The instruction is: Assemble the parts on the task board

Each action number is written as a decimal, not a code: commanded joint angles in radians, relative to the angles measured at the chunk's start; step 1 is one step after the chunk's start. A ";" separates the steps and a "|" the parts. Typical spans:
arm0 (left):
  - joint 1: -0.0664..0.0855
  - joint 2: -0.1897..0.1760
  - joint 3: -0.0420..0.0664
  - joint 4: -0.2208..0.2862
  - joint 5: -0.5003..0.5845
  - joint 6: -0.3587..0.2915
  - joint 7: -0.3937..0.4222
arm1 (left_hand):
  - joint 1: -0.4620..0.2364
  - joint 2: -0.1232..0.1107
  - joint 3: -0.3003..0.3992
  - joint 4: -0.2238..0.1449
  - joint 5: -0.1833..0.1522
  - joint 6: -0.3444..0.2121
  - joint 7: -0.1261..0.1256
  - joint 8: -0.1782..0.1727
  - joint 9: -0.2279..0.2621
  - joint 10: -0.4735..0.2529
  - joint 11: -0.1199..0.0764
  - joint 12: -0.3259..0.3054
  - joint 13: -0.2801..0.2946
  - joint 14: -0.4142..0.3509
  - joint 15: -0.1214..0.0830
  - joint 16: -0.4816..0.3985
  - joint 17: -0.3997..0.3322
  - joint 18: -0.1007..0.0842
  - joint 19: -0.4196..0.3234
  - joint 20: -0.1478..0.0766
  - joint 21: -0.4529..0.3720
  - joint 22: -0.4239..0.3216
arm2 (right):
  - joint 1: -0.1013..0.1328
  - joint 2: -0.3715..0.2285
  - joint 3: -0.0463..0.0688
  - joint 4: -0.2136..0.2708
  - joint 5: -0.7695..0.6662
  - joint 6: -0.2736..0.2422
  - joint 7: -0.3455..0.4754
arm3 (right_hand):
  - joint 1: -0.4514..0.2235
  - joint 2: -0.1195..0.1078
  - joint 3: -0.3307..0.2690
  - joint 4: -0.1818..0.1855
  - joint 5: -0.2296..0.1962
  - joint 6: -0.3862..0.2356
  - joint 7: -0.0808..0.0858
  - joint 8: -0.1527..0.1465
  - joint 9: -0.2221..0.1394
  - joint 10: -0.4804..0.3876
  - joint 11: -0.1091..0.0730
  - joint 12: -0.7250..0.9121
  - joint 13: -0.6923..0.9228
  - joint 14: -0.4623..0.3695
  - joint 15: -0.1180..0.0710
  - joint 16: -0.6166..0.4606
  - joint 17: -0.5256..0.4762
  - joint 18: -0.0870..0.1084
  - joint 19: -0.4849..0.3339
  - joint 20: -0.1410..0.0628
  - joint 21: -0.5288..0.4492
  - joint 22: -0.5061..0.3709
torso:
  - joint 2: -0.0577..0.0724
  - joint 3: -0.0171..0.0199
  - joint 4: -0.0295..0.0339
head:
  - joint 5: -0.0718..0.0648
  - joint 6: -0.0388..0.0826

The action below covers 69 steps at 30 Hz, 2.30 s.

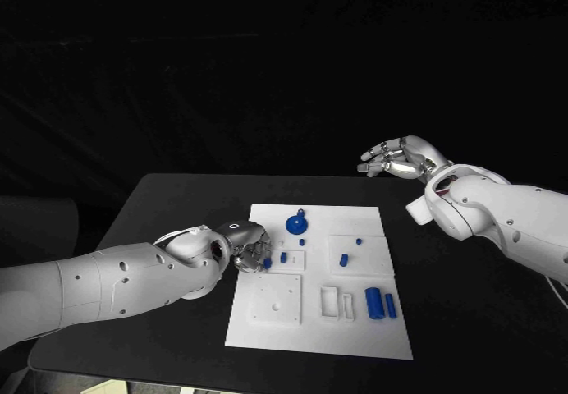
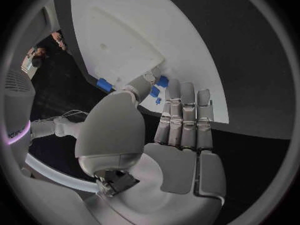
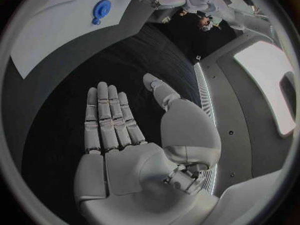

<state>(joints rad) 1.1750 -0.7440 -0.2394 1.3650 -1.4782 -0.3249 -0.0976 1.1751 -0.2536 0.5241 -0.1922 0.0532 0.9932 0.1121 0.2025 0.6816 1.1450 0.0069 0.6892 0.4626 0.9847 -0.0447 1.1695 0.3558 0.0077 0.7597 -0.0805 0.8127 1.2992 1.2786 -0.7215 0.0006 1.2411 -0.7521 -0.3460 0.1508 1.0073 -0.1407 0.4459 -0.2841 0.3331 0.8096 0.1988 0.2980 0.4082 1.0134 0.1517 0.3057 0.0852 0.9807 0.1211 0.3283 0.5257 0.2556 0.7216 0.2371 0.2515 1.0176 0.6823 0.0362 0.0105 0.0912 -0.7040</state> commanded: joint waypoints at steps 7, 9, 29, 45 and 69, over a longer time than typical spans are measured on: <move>-0.005 0.006 0.000 0.000 -0.007 0.013 -0.011 | -0.004 0.011 0.000 0.005 -0.003 0.016 -0.004 0.010 0.000 0.011 -0.003 0.000 0.004 0.008 -0.003 0.005 0.004 0.003 0.008 -0.062 -0.004 0.004 | -0.001 0.001 0.000 0.000 0.001 0.014 0.011 | 0.001 0.010 -0.005 0.002 0.005 -0.003 0.004 0.002 -0.001 0.006 -0.001 -0.005 -0.002 0.001 0.005 -0.004 -0.001 0.006 -0.006 0.002 -0.006 -0.001 | 0.000 -0.0001 0.0000 | 0.000 -0.002; -0.005 0.007 0.000 -0.001 -0.007 0.011 -0.014 | -0.015 0.005 -0.006 0.011 -0.004 0.015 -0.003 0.009 -0.001 0.010 -0.003 -0.002 0.004 0.007 -0.003 0.004 0.004 0.003 0.008 -0.062 -0.004 0.005 | -0.001 0.001 0.000 0.001 0.001 0.014 0.011 | 0.001 0.010 -0.005 0.002 0.006 -0.003 0.004 0.002 -0.001 0.006 -0.001 -0.005 -0.002 0.001 0.005 -0.005 -0.001 0.006 -0.006 0.002 -0.006 -0.001 | 0.000 0.0000 0.0000 | 0.000 -0.002; -0.005 0.008 0.000 0.000 -0.005 -0.006 -0.050 | -0.129 -0.045 -0.126 0.003 -0.004 -0.029 0.010 -0.011 -0.016 -0.009 0.008 -0.015 0.011 -0.010 0.002 -0.007 0.008 0.003 -0.007 -0.059 -0.030 0.008 | -0.001 0.001 0.000 0.000 0.001 0.013 0.010 | 0.002 0.010 -0.006 0.001 0.006 -0.003 0.004 0.002 -0.002 0.007 -0.001 -0.006 -0.003 0.001 0.005 -0.005 -0.002 0.006 -0.006 0.002 -0.007 -0.001 | 0.000 -0.0001 0.0005 | -0.001 -0.001; -0.005 0.012 0.000 -0.002 -0.047 -0.007 -0.067 | -0.071 -0.040 -0.076 0.004 -0.005 0.043 -0.017 0.050 0.005 0.025 -0.014 0.007 0.030 0.020 -0.011 0.018 0.027 0.006 0.026 -0.067 -0.023 0.021 | -0.001 0.001 0.000 0.001 0.001 0.014 0.010 | 0.002 0.010 -0.006 0.001 0.007 -0.003 0.004 0.002 -0.002 0.007 -0.001 -0.006 -0.004 0.001 0.006 -0.005 -0.002 0.006 -0.006 0.002 -0.008 -0.001 | 0.000 0.0003 -0.0003 | 0.001 0.000; -0.011 0.029 0.000 -0.003 -0.048 0.018 -0.095 | -0.159 -0.044 -0.116 0.057 -0.004 0.058 -0.039 0.115 0.022 0.053 -0.037 0.046 0.060 0.043 -0.044 0.066 0.056 0.008 0.059 -0.094 -0.006 0.027 | -0.001 0.000 0.000 0.003 0.001 0.013 0.010 | 0.003 0.011 -0.006 0.000 0.007 -0.003 0.004 0.002 -0.003 0.008 -0.001 -0.006 -0.006 0.000 0.006 -0.006 -0.002 0.006 -0.006 0.002 -0.008 -0.001 | 0.000 0.0007 -0.0001 | 0.000 -0.001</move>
<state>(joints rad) 1.1702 -0.7178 -0.2381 1.3621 -1.5162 -0.3296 -0.1770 1.0256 -0.3001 0.4124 -0.1360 0.0532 1.0531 0.0771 0.3138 0.7064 1.1902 -0.0305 0.7311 0.5215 1.0292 -0.0820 1.2322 0.4098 0.0078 0.8100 -0.0945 0.8013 1.3078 1.2781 -0.7212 0.0006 1.2423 -0.7504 -0.3446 0.1505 1.0073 -0.1407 0.4459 -0.2841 0.3370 0.8104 0.1980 0.2980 0.4068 1.0133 0.1518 0.3057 0.0807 0.9807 0.1211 0.3283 0.5252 0.2556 0.7216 0.2371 0.2475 1.0176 0.6824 0.0370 0.0102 0.0918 -0.7048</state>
